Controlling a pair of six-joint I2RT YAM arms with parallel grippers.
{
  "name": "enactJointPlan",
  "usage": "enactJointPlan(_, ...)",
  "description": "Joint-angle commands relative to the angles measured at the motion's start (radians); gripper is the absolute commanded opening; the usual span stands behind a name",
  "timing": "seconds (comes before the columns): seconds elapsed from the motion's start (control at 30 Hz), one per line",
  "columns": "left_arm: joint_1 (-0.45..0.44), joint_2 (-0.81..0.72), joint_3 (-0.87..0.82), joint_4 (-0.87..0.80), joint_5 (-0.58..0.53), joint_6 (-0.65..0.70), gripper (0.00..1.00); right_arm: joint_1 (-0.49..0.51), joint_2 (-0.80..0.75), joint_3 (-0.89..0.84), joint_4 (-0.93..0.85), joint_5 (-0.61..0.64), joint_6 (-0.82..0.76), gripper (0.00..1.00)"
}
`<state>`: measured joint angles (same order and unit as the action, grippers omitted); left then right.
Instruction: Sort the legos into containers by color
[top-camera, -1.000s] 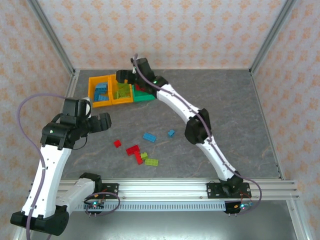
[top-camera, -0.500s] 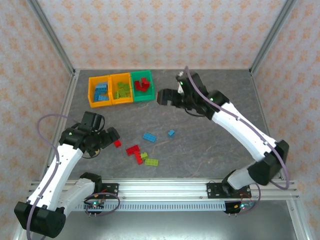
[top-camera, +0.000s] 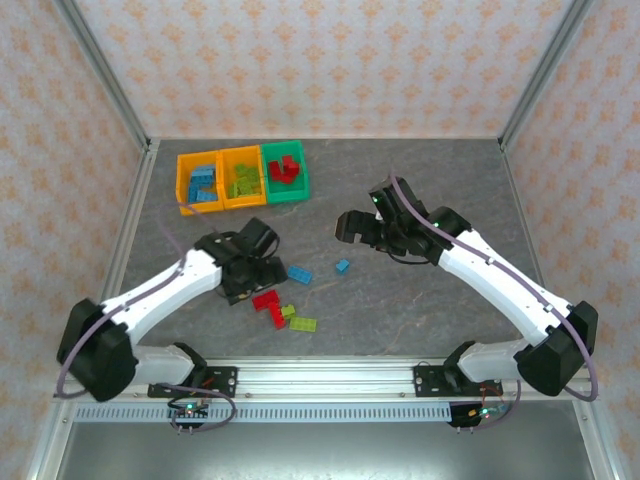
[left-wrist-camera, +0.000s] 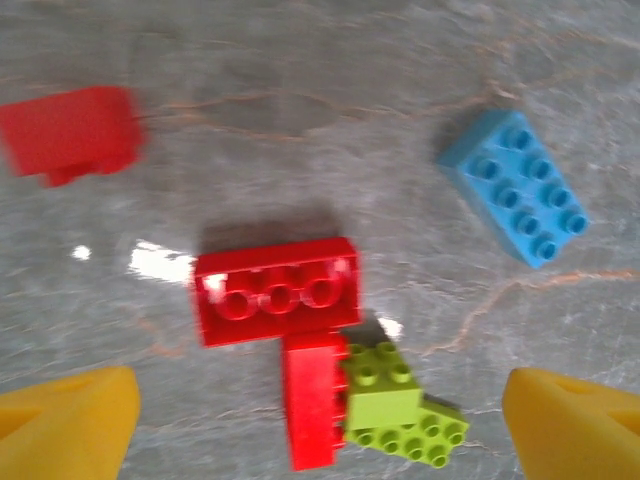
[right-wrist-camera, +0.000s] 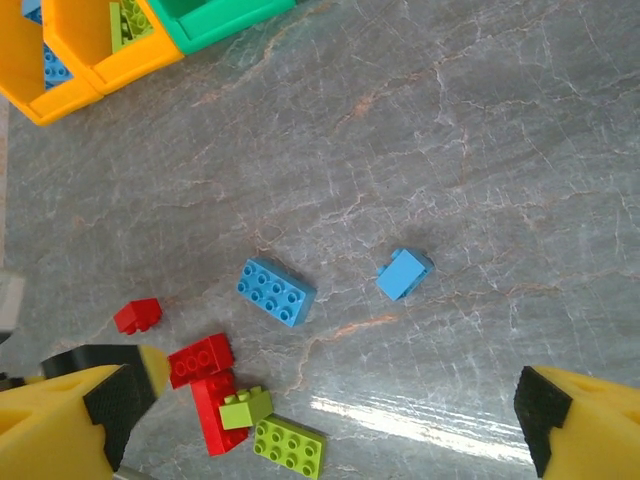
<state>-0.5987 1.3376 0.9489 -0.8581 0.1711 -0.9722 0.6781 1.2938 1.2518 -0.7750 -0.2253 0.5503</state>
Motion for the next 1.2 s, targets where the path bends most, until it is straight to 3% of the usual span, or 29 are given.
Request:
enactJointPlan(0.0,-0.076,0.111,0.127,0.113,-0.06,0.086,0.94,-0.001,-0.003,-0.012,-0.043,0.014,-0.003,0.99)
enactJointPlan(0.17,-0.121,0.404,0.411,-0.086,-0.165,0.473,0.98,-0.001,-0.006,0.005,-0.063,0.028,-0.022,0.99)
enactJointPlan(0.33,-0.112,0.554,0.5,-0.182,-0.213,0.698,1.0,-0.001,-0.033,0.009,-0.105,0.06,-0.028,0.99)
enactJointPlan(0.6,-0.105,0.663,0.483,-0.129,-0.184,0.713,0.99,-0.002,-0.069,-0.005,-0.132,0.089,-0.022,0.99)
enactJointPlan(0.93,-0.097,0.69,0.427,-0.061,-0.137,0.659,0.65,-0.001,-0.064,0.002,-0.141,0.075,-0.032,0.99)
enactJointPlan(1.17,-0.055,0.61,0.363,-0.024,-0.079,0.644,0.54,-0.001,-0.066,0.008,-0.12,0.056,-0.029,0.99)
